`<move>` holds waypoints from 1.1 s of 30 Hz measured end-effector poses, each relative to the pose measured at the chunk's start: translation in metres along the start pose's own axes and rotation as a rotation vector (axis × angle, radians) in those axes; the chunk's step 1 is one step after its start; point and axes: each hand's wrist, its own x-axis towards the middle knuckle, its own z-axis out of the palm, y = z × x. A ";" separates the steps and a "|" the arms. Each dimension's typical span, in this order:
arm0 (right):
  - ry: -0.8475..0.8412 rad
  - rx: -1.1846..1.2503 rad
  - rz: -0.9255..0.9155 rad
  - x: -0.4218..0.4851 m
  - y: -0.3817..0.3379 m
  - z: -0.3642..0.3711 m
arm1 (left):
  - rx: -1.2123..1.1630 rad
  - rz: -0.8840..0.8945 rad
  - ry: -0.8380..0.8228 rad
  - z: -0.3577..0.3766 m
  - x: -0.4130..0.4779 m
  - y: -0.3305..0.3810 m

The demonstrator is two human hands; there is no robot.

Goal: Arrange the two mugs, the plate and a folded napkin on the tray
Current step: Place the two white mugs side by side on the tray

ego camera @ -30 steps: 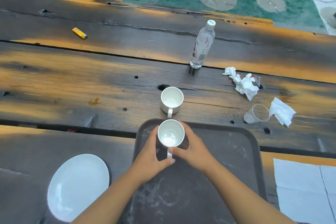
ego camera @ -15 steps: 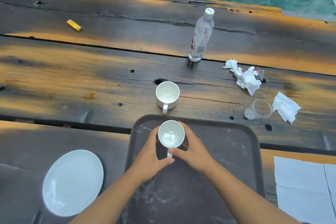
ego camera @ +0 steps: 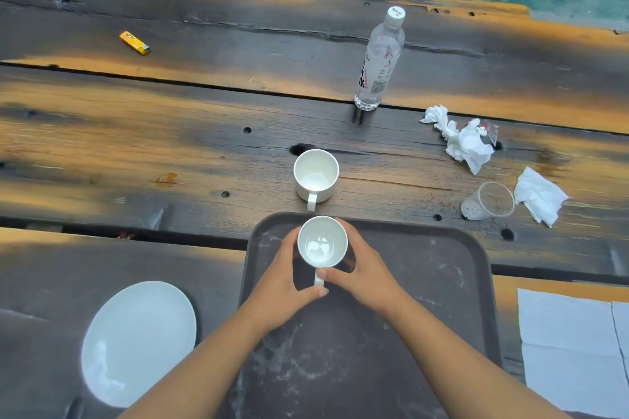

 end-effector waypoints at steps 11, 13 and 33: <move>-0.023 -0.031 -0.006 0.013 0.001 -0.007 | -0.007 -0.003 0.026 0.002 0.010 0.001; -0.023 -0.028 -0.004 0.013 0.002 -0.007 | -0.002 -0.001 0.029 0.003 0.010 0.000; -0.047 -0.057 0.023 0.016 0.000 -0.011 | -0.077 -0.032 0.010 0.001 0.007 0.002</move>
